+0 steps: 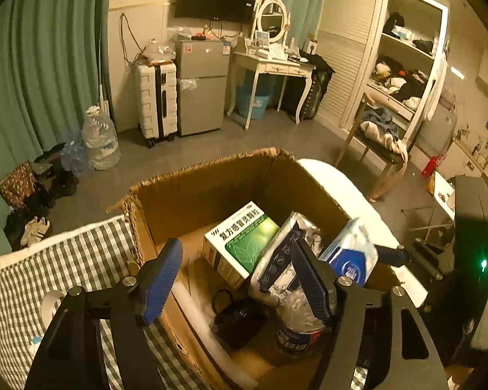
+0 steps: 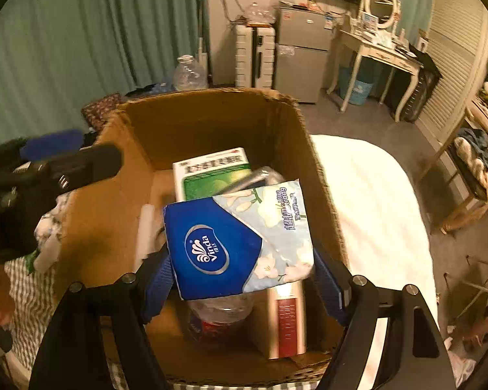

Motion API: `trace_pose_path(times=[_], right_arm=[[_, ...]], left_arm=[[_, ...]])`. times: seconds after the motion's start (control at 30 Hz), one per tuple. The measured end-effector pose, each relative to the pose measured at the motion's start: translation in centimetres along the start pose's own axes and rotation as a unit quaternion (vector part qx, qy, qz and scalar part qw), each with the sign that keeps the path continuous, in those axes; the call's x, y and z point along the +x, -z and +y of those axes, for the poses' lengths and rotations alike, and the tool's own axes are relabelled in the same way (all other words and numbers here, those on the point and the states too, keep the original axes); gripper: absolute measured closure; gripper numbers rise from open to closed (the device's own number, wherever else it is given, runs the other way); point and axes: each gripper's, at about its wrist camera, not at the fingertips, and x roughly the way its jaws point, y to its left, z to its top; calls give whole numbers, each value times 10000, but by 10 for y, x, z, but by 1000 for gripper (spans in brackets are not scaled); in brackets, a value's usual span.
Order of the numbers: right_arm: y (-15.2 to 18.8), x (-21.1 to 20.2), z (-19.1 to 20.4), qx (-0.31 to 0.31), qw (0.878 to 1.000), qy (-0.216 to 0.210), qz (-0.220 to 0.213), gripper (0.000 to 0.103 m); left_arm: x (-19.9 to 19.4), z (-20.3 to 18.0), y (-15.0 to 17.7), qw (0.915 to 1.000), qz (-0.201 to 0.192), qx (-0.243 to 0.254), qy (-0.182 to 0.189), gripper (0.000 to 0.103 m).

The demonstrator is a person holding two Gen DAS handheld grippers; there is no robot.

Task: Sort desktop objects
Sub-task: 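Open the right gripper to drop the tissue packet into the box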

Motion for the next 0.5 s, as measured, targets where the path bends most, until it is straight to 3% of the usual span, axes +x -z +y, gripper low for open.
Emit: trace_pose_path(times=[0.13,0.37,0.5], right_arm=[[-3,-9,10,-44,9997,35,-223,13],[-14,-27,13,7,9987,187,-468,12],[-17,-35,9,67,9984,231,-502,12]], left_arm=[[-10,0,-6,9999,-115,-30,-63,21],[-37,10,-20,9988,-432,-144,-200,12],[-54,17,-21,9951,-726,-188,-642,3]])
